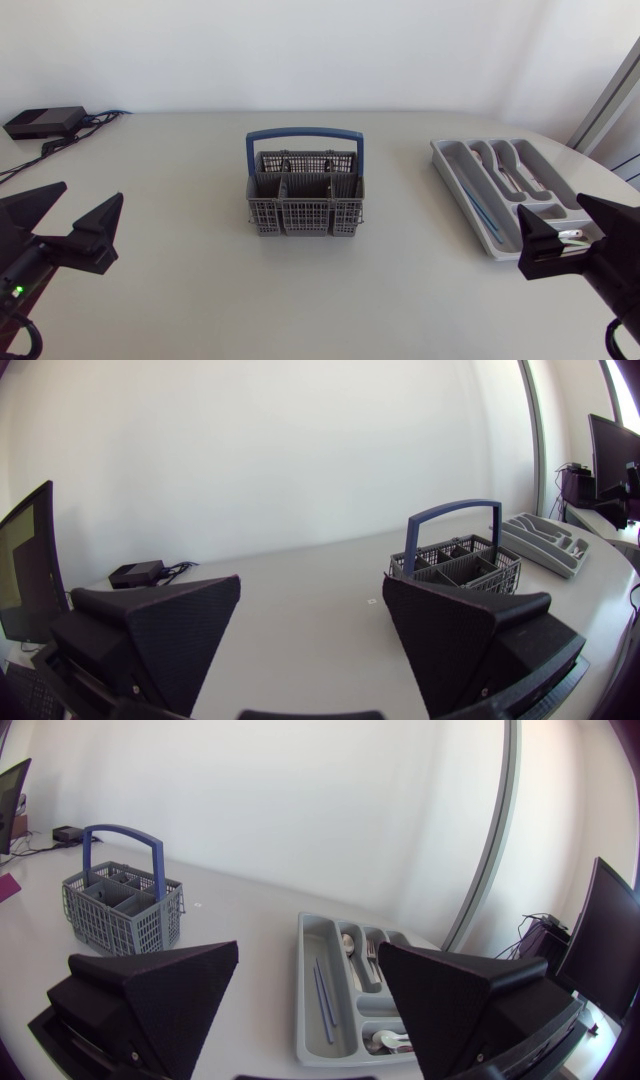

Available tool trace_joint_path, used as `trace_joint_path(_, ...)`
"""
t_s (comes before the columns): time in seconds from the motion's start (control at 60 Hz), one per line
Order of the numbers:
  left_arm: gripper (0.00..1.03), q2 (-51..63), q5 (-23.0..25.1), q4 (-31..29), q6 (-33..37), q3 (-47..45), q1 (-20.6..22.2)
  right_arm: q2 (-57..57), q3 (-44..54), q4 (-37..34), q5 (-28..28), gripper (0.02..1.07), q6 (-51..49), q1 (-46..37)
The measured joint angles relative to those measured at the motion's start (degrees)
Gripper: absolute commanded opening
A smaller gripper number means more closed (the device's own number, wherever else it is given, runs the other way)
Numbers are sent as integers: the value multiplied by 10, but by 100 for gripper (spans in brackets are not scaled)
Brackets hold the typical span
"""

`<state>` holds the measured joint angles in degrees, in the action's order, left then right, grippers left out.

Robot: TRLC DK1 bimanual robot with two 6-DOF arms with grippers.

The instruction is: Sort the cutlery from the basket into the organizer compartments.

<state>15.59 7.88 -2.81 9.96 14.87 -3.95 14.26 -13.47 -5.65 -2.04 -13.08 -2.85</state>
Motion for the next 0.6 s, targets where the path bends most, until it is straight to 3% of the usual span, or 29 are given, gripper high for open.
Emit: trace_joint_path(0.6, 99, -150, -76, 19, -84, -137, 37, -138, 123, 46, 15, 103, 113, 24)
